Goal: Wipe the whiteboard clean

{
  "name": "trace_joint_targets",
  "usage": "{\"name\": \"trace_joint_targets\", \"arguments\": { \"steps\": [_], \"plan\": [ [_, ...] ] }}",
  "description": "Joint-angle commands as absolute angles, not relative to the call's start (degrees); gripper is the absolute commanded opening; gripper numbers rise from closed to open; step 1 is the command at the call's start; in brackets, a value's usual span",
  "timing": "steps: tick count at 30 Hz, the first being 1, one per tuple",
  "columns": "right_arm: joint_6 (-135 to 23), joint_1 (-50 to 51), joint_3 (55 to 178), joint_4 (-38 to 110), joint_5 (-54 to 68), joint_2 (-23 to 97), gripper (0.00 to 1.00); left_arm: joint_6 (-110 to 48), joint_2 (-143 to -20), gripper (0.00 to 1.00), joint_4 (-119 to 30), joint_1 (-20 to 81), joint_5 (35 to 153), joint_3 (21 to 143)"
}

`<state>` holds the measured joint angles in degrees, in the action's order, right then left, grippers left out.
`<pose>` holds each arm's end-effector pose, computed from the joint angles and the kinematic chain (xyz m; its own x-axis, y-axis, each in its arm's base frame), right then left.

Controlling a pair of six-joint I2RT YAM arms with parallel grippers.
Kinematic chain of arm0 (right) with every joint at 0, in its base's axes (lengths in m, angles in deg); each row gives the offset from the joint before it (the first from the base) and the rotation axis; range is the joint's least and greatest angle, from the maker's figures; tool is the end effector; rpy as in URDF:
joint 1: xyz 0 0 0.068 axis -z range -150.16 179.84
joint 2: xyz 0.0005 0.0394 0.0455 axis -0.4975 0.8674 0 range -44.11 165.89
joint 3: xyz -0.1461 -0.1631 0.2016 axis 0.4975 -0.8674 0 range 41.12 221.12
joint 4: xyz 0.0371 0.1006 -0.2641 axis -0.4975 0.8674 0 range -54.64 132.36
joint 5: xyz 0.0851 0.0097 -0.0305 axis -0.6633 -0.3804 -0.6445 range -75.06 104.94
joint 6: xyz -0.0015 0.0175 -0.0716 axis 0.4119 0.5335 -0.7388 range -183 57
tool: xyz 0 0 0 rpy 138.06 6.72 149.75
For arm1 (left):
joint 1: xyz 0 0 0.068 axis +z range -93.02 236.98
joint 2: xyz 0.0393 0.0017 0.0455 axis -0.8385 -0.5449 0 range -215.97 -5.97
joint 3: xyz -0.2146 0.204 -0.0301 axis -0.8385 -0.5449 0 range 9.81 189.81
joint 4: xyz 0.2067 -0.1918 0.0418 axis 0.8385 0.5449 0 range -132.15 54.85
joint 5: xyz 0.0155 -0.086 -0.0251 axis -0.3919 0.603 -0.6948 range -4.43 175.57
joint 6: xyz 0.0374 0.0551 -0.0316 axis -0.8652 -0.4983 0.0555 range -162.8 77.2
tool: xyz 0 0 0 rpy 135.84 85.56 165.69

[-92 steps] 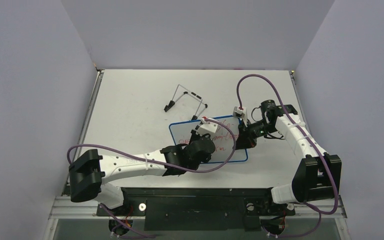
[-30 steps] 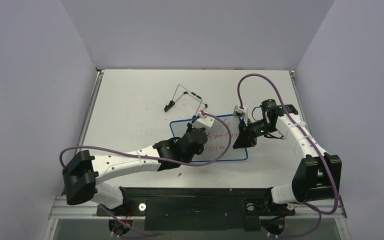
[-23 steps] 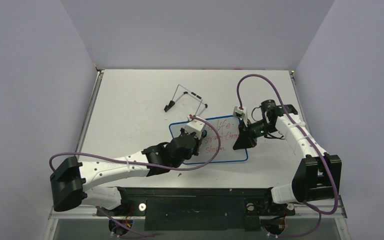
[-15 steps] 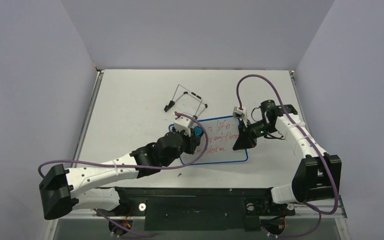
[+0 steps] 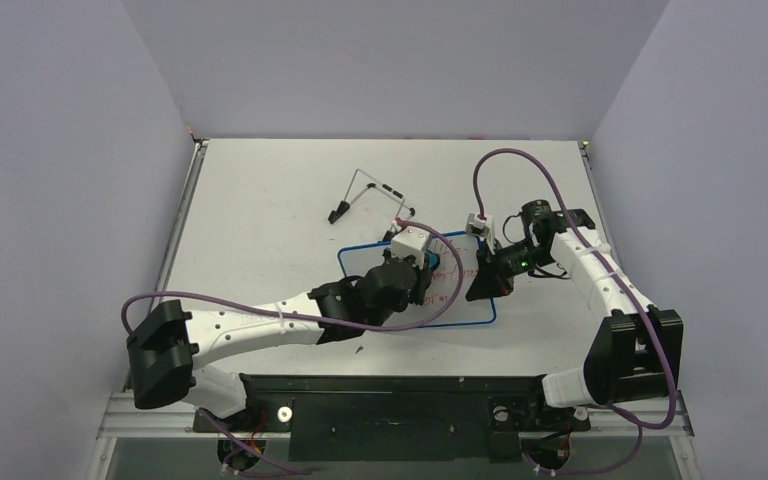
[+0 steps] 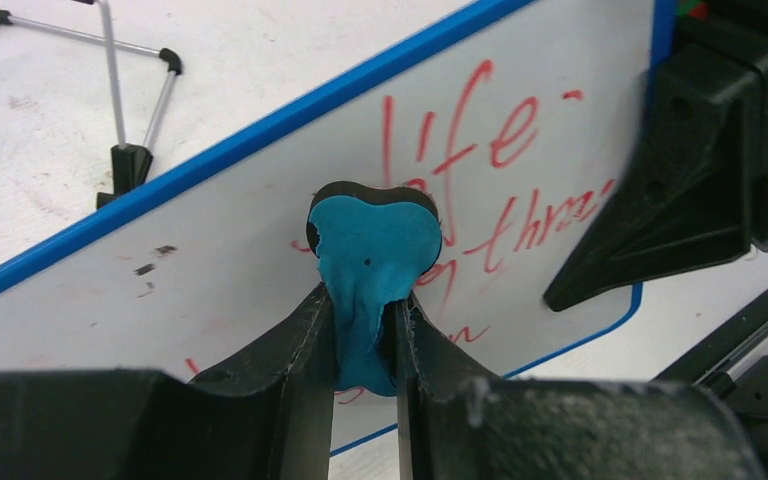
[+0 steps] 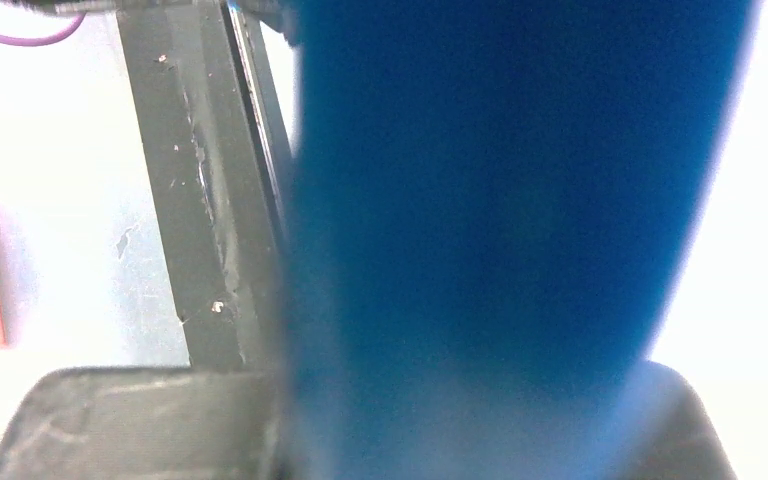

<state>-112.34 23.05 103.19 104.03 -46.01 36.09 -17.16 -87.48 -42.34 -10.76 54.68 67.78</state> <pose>0.2437 0.0833 0.2681 -0.5656 -0.4383 -0.6986 -0.8211 0.2208 0.5263 0.1676 -0.3261 0.2968 -0.4018 0.0011 -0.9157 0.4901 0.8450 -0.2140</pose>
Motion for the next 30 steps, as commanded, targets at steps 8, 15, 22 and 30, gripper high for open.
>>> {"name": "trace_joint_targets", "arguments": {
  "steps": [8, 15, 22, 30],
  "plan": [
    [-115.0, 22.5, 105.3, 104.7, -48.4, 35.4, 0.0, -17.2, -85.7, 0.0, -42.2, -8.1, 52.5, 67.1],
    [-115.1, 22.4, 105.3, 104.7, -48.5, 35.4, 0.0, -19.2, -81.7, 0.0, -42.2, -3.7, 52.9, 65.0],
    [-115.1, 22.5, 105.3, 104.7, -48.3, 35.5, 0.0, -20.5, -83.5, 0.0, -44.9, -7.5, 56.9, 64.5],
    [-115.1, 22.5, 105.2, 104.7, -48.4, 35.5, 0.0, -18.3, -85.3, 0.0, -46.1, -11.6, 54.6, 62.6]
  ]
}}
